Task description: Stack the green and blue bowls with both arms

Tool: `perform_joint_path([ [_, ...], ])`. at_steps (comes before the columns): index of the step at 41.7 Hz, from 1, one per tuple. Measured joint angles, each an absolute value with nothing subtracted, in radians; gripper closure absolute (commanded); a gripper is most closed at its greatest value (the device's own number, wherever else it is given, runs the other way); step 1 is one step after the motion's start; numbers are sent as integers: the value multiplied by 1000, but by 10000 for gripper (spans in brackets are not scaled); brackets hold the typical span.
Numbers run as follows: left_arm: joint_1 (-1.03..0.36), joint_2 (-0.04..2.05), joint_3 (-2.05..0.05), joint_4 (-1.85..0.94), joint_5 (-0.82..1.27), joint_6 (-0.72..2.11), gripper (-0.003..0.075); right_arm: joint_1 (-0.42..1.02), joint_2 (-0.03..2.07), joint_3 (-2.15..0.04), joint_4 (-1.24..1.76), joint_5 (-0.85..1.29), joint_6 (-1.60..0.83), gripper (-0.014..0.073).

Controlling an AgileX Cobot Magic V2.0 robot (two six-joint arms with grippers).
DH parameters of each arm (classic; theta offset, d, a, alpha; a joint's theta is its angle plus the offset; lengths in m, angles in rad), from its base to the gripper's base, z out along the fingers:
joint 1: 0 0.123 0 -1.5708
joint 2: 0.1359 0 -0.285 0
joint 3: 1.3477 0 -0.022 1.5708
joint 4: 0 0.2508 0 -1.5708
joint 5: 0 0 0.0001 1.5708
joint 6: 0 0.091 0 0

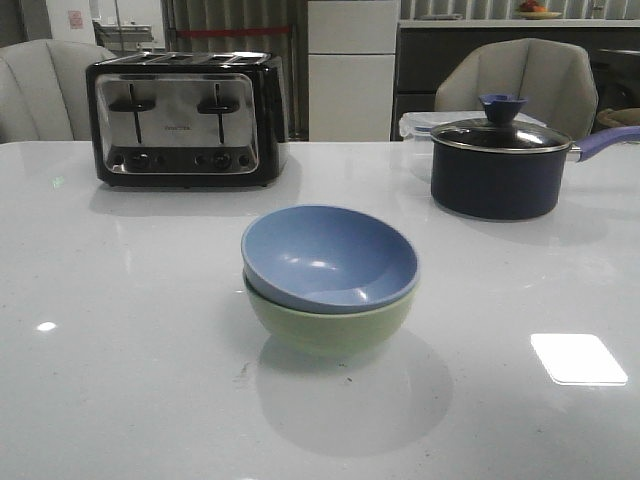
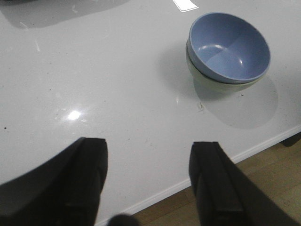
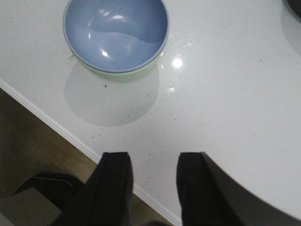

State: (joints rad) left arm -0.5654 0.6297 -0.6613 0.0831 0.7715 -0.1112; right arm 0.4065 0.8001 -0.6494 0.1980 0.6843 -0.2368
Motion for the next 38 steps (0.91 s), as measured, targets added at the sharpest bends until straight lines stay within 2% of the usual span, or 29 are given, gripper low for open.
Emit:
perform_joint_path([
  [6, -565, 630, -661, 83, 772, -111, 517, 407, 800, -649, 196, 686, -237, 466],
  [11, -565, 630, -661, 83, 772, -111, 627, 407, 800, -649, 196, 686, -237, 574],
  [38, -565, 630, -661, 83, 772, -111, 627, 407, 800, -649, 196, 692, -237, 564],
])
